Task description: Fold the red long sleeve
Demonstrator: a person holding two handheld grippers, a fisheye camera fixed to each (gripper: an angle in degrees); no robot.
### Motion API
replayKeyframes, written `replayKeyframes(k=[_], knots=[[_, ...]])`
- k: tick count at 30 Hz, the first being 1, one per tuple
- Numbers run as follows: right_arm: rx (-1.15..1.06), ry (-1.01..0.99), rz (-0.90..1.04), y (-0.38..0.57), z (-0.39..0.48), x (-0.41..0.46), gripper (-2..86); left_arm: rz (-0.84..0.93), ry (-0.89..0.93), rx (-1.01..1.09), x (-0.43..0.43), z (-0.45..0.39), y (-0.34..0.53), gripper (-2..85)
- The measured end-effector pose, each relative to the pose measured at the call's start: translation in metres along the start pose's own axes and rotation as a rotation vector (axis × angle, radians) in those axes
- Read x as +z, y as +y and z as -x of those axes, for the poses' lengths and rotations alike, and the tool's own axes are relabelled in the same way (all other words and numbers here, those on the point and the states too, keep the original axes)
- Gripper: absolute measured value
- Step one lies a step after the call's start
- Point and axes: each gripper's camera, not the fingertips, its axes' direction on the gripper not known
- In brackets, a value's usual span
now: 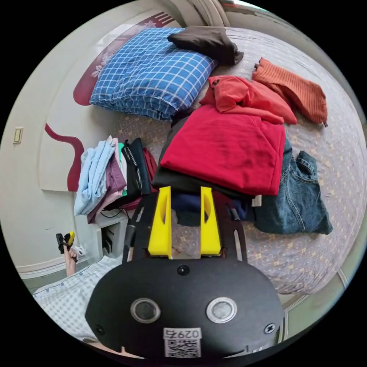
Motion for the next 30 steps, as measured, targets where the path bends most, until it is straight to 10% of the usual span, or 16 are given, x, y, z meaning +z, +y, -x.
replayKeyframes(k=[8, 14, 23, 30], knots=[[-0.061, 0.138, 0.242, -0.073, 0.065, 0.084, 15.7, -0.044, 0.05, -0.02, -0.034, 0.018, 0.037, -1.0], [0.064, 0.281, 0.188, -0.066, 0.067, 0.08, 2.7, -0.188, 0.13, -0.082, -0.079, 0.05, 0.091, -1.0], [0.225, -0.494, -0.31, 0.048, -0.023, -0.022, 0.1, -0.308, 0.217, -0.211, -0.12, 0.106, 0.168, -1.0], [-0.067, -1.101, -0.638, 0.136, 0.023, -0.097, -0.1, -0.278, 0.261, -0.202, -0.162, 0.133, 0.174, -1.0]])
